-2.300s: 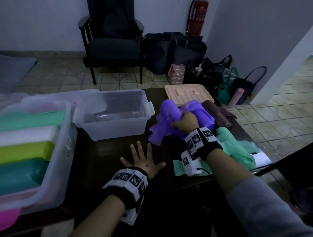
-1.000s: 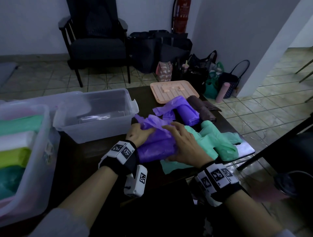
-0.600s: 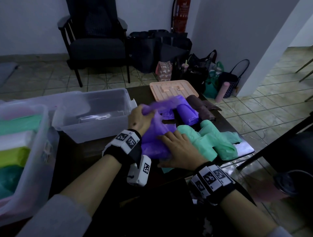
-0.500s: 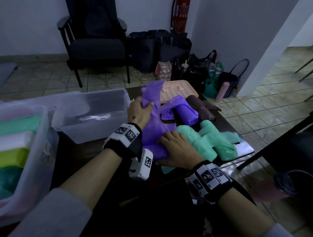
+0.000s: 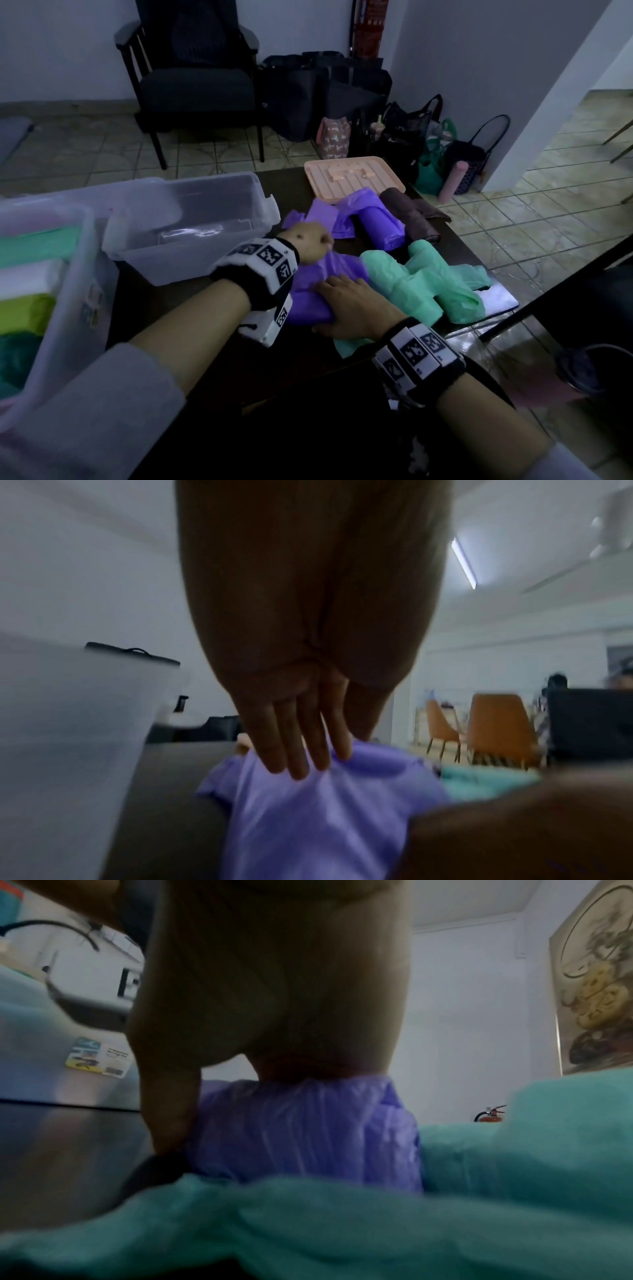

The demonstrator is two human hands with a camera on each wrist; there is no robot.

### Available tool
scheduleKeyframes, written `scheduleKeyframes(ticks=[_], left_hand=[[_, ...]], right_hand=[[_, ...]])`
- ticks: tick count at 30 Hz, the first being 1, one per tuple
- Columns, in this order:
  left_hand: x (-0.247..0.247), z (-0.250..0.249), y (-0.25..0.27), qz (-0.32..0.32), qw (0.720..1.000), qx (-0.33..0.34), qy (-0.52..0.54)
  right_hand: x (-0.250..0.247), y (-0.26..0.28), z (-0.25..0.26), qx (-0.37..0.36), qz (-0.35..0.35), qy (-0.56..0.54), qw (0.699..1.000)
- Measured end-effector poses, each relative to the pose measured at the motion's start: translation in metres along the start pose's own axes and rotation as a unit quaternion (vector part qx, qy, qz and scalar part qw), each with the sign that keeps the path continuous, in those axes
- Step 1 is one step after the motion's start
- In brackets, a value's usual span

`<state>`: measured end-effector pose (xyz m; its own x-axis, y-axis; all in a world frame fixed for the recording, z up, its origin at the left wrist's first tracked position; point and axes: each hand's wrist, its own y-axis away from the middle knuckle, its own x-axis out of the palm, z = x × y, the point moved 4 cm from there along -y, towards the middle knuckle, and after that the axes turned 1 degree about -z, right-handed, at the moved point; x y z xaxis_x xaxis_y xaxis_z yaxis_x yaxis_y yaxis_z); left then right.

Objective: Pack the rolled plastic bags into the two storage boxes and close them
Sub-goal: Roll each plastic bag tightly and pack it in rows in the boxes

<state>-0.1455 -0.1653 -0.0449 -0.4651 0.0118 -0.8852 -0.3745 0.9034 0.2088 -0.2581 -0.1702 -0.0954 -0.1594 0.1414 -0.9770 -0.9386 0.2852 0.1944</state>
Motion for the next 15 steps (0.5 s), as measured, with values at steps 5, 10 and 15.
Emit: scheduleKeyframes(ticks=[5,10,15], left_hand=[[0.040,0.025,0.005,0.138,0.986,-0.020,-0.088],[0.051,0.037,-0.001,0.148,0.977,-0.054,-0.145],[0.060,0.039,-0.003,0.143,0.979,-0.079,-0.125]], right_hand=[[0.004,0.001,0.008,-0.013,0.019,0.008,1.000],[0.003,0.001,0.016,-0.030,0.024,0.014,0.999],[0.001,0.002,0.019,-0.035,0.030,0.005,0.999]])
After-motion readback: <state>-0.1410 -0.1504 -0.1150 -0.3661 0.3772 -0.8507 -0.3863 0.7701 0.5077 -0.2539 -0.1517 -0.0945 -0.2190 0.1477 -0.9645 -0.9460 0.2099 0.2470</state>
